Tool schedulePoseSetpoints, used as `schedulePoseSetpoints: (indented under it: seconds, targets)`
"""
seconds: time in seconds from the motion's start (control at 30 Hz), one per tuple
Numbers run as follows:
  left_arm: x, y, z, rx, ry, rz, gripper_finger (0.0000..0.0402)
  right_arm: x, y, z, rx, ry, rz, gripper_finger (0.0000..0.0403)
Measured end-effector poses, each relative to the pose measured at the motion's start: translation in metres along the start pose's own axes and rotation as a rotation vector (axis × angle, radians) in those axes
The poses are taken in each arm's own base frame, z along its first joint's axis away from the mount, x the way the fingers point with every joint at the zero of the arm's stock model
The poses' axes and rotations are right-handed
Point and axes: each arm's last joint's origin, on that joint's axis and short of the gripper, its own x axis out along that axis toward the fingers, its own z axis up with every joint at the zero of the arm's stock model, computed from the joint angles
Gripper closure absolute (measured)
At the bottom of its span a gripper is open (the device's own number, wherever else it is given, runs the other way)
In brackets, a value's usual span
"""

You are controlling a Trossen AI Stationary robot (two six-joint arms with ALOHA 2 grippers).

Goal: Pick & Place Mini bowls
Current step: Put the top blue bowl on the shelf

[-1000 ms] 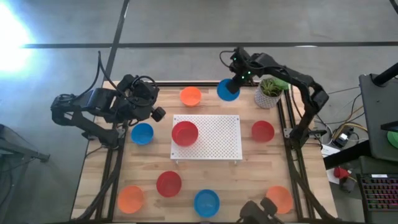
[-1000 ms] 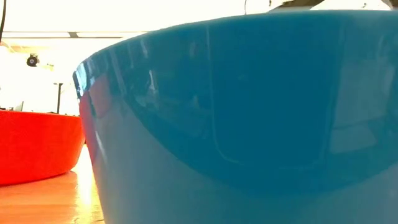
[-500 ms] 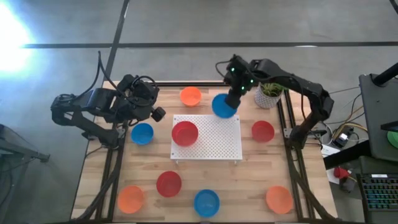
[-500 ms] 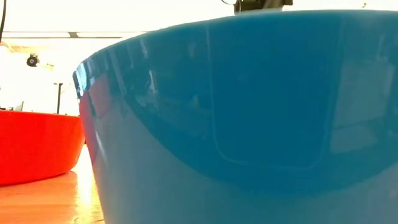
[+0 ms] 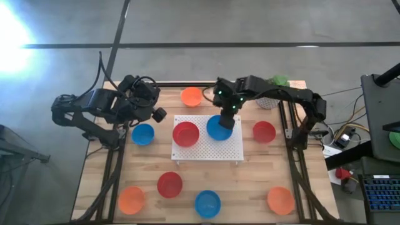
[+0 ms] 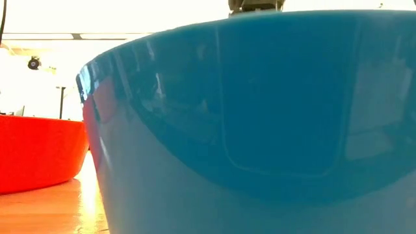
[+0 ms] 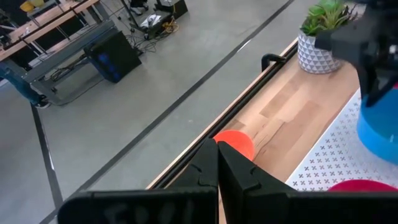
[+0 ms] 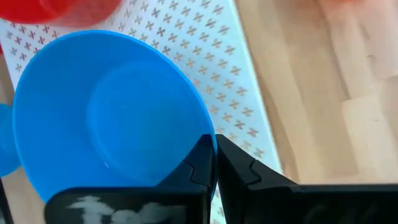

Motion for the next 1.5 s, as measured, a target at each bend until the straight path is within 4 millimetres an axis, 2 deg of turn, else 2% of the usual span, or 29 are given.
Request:
schedulePoseSetpoints:
  seconds: [0.3,0.7,1.5]
  targets:
    - [0.005,-0.005,-0.006,0.028,0.019,0.009,0.0402,0.013,0.000,0.007,0.029,0.030,0.002,0.0394]
    - [0.006,-0.006,-0.007,0.024,0.016,0.007,0.0402,0.028,0.016,0.008,0.012,0.070,0.071,0.0394]
    - [0.006,-0.006,-0.007,0.024,0.019,0.001,0.0402,0.029,0.018,0.015,0.028,-0.006,0.077,0.0394]
